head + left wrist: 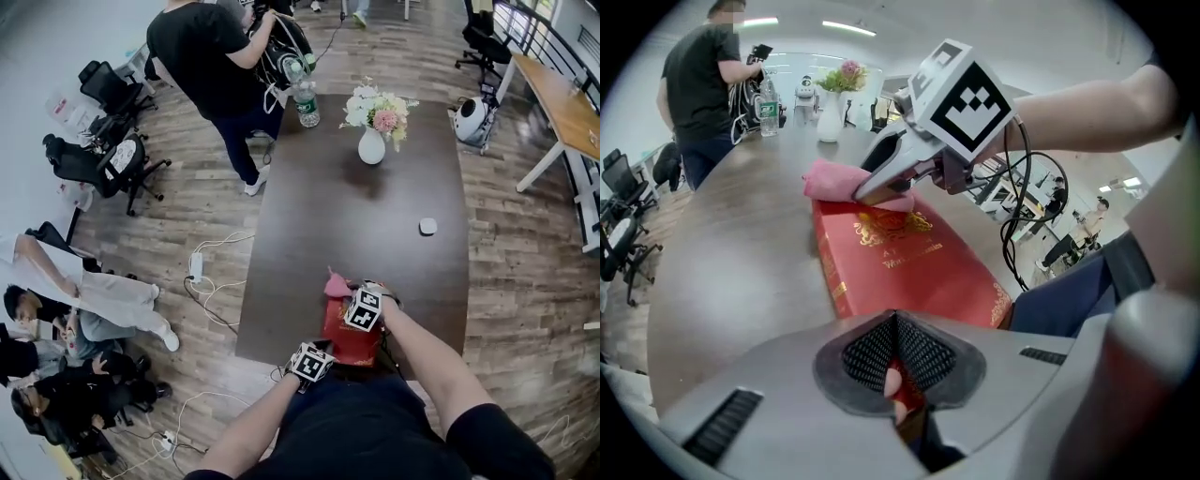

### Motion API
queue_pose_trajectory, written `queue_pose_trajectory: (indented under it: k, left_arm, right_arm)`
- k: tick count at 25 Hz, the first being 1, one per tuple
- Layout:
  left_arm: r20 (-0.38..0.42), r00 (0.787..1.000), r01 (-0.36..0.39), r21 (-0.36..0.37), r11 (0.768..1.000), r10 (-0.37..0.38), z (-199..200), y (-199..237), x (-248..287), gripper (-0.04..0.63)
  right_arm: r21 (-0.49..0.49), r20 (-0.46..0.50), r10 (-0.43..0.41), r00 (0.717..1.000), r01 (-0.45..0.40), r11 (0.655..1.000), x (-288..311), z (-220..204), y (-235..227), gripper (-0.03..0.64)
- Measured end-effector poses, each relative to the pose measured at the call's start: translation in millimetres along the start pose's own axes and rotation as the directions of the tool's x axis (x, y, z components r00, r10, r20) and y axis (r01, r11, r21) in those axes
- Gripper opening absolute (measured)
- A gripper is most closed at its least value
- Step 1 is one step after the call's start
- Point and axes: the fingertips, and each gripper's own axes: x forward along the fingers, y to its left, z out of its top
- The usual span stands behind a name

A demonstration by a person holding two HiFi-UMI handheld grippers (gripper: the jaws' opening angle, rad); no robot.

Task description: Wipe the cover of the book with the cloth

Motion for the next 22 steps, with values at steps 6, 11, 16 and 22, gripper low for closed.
queue_pose_trajectory:
  k: [6, 11, 16, 22]
  left_arm:
    - [0.016, 1.000, 0.007, 0.007, 1.000, -0.007, 4, 2, 0, -0.005]
    - [0.011, 1.000, 0.001, 0.004, 1.000, -0.001, 3, 2, -1, -0.005]
    - [0.012, 1.000, 0.006, 0.006, 1.000, -0.006, 1, 1, -1, -0.005]
    - [0.022, 1.000, -0.002, 0.024, 1.000, 0.002, 3, 4, 1, -0.005]
  right_arm:
    - [0.013, 0.011, -0.019, 1.000, 0.019, 1.000, -5, -3, -6, 0.118]
    - [0.019, 0.004, -0.004, 1.000, 0.004, 1.000, -5, -6, -4, 0.118]
    - [0.026, -0.006, 0.000, 1.000, 0.000, 1.000, -7, -11, -3, 0.118]
    - [0.035, -0.008, -0.029, 1.000, 0.029, 0.999, -12, -19, -11, 0.118]
